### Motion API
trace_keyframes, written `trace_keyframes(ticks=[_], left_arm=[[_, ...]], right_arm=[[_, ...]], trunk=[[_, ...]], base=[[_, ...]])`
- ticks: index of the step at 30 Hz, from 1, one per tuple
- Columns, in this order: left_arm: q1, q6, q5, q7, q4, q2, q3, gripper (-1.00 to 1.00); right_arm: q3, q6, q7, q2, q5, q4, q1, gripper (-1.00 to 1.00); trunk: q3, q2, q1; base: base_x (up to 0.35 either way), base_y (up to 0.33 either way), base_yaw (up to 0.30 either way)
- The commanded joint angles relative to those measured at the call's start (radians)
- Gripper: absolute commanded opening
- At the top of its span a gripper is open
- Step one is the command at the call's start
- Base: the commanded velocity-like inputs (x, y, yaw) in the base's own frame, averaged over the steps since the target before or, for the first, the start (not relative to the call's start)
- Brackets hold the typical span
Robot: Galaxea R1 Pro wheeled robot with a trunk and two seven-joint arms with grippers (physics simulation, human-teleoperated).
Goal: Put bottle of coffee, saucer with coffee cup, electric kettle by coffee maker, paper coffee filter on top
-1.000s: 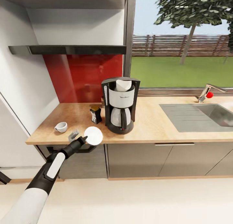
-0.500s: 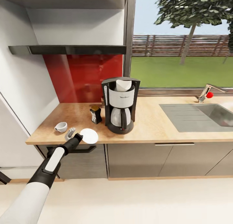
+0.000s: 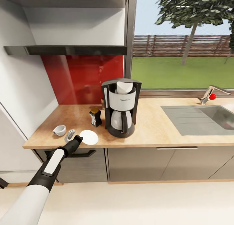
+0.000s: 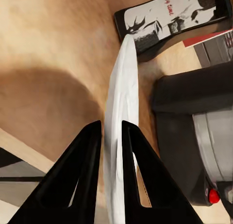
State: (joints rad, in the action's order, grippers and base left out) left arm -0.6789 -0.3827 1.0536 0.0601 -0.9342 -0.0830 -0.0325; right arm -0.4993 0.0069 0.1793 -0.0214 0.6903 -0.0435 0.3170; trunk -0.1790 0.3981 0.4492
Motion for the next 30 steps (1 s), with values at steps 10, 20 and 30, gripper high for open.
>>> trace_keyframes(ticks=[10, 20, 30], left_arm=[[-0.001, -0.005, 0.024, 0.006, 0.007, -0.001, -0.002, -1.00], [-0.001, -0.004, 0.023, 0.006, 0.009, -0.003, -0.001, -1.00], [0.001, -0.007, 0.023, 0.006, 0.010, -0.001, 0.000, -1.00]], right_arm=[[-0.009, 0.001, 0.005, -0.001, 0.008, -0.001, 0.000, 1.00], [-0.008, 0.001, 0.005, -0.002, 0.008, -0.001, 0.000, 1.00], [-0.008, 0.001, 0.005, -0.002, 0.008, -0.001, 0.000, 1.00]], trunk=[[-0.002, 0.002, 0.001], [-0.002, 0.002, 0.001], [-0.002, 0.002, 0.001]], base=[[0.058, -0.003, -0.082], [0.103, -0.024, -0.017], [0.098, 0.000, 0.000]])
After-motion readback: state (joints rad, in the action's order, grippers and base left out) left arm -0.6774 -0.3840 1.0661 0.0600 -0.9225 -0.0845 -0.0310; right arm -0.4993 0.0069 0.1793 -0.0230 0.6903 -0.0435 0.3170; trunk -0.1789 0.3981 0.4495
